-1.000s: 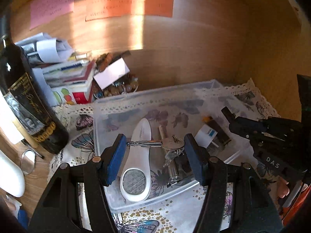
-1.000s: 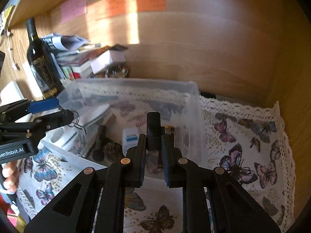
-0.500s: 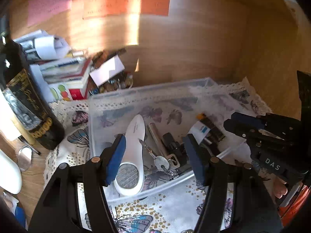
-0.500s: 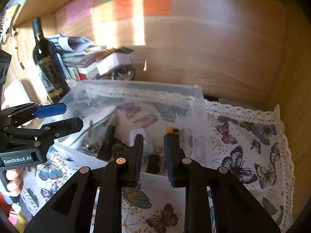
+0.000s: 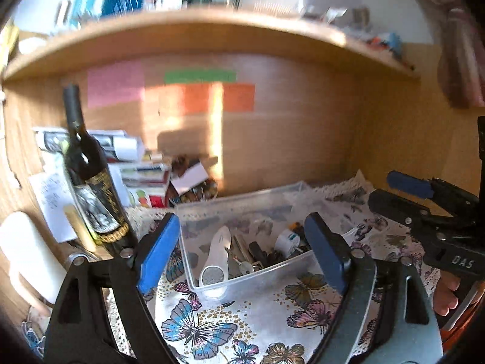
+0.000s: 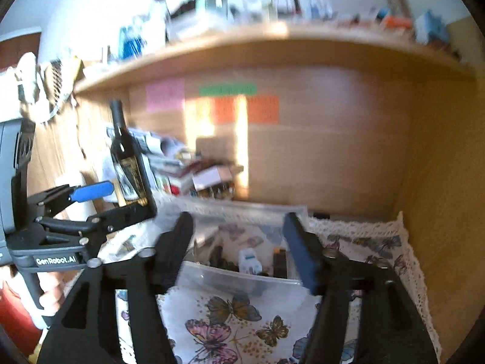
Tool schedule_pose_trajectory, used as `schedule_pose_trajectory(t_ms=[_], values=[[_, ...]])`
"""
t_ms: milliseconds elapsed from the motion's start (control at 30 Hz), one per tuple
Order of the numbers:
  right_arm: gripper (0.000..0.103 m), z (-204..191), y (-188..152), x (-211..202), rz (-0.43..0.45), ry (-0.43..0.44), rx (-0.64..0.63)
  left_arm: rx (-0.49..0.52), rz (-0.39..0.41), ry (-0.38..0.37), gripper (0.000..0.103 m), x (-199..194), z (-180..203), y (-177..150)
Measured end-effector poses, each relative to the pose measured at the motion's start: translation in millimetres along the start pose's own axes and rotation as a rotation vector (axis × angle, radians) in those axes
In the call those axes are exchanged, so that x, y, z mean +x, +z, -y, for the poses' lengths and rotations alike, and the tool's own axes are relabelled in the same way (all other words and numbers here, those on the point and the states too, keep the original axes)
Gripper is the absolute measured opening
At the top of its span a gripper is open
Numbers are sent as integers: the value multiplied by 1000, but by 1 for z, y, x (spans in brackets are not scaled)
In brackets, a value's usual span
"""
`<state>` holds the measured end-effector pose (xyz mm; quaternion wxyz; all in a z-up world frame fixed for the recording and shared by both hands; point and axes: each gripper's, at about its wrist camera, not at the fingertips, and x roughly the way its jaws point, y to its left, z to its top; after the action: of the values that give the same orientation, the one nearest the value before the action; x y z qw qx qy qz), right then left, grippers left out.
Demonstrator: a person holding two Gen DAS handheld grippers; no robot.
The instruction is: Organize rigid objects
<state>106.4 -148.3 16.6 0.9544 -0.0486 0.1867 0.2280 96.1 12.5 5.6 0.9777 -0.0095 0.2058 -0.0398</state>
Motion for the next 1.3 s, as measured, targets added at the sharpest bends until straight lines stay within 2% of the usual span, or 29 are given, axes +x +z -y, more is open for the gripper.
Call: schedule_pose_trajectory(t_ms=[200,400,633,933,1300], values=[[82,-9,-1,-31,83,9,9,12,107,31,99,-41,9,-4],[91,-16,-8,-47,118,-2,4,8,144,29,101,-59,16,-8],[92,-18,-11,-50,119,3,7,14,171,34,102,-70,20,-10],[96,-19,-11,-52,131,5,9,9,175,32,102,-70,18,-9],[97,-20,-9,-53,133,9,7,3,172,26,103,-70,16,-11]])
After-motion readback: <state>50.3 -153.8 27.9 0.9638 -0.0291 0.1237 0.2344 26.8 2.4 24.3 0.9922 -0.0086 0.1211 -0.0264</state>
